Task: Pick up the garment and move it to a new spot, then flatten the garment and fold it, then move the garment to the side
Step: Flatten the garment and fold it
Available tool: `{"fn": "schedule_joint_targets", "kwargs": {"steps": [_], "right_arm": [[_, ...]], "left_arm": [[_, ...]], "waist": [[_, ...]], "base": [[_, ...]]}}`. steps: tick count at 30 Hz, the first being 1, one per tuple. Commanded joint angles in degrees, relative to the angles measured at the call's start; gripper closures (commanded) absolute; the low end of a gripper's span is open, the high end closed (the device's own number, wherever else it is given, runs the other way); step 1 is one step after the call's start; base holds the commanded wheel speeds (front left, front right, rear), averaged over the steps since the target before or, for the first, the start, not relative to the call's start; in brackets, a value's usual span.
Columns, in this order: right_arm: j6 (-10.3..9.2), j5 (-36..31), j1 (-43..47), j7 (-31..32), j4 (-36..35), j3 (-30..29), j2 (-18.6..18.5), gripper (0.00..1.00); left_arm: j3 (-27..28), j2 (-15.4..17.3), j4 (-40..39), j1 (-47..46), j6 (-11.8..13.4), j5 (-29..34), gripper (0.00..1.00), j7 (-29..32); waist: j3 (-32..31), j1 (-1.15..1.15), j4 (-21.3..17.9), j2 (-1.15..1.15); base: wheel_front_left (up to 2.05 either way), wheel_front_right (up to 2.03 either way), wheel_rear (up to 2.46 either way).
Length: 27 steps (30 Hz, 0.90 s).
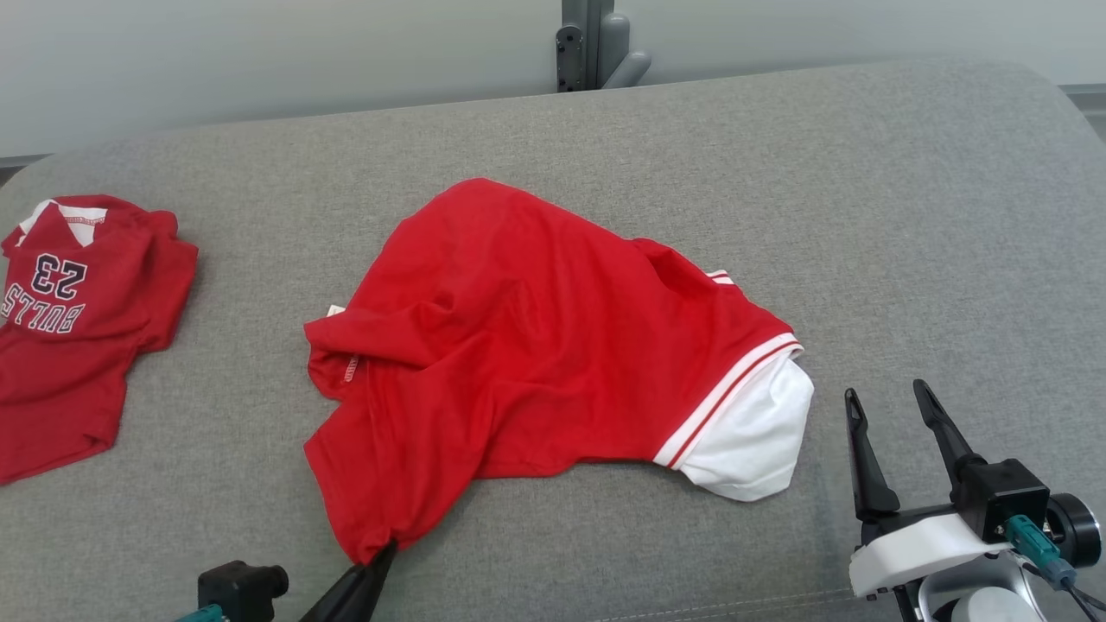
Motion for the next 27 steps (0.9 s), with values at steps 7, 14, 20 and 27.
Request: {"fn": "schedule_joint_targets", "kwargs": {"steps": [7,14,20,27], "right_arm": [[-0.02,-0.72,-0.43,-0.18,-0.18,-0.09,-0.14,0.0],[-0.02,-0.75,-0.09,-0.18,0.17,0.14,-0.14,0.0],[-0.02,-0.73,-0.34,-0.18,0.44,0.57,-0.14,0.0],[-0.02,-1.27,0.35,-0.18,-1.77,-1.39,-0.14,0.0]], "left_arm": [[4.43,-0.26,4.65,2.25,-0.16,1.95,1.0,-0.16],[8.99,-0.98,7.16,3.69,-0.16,2.16,1.0,-0.16],[11.29,-2.05,6.86,4.92,-0.17,0.94,0.0,-0.16],[26.57,-6.0,2.35,9.32,-0.17,8.86,0.0,-0.16]], "waist": [[0.29,0.0,0.81,0.49],[0.26,0.0,1.59,0.49],[-0.16,0.0,1.66,0.49],[-1.23,0.0,1.21,0.49]], "base": [[0.0,0.0,0.0],[0.0,0.0,0.0],[0.0,0.0,0.0],[0.0,0.0,0.0]]}}
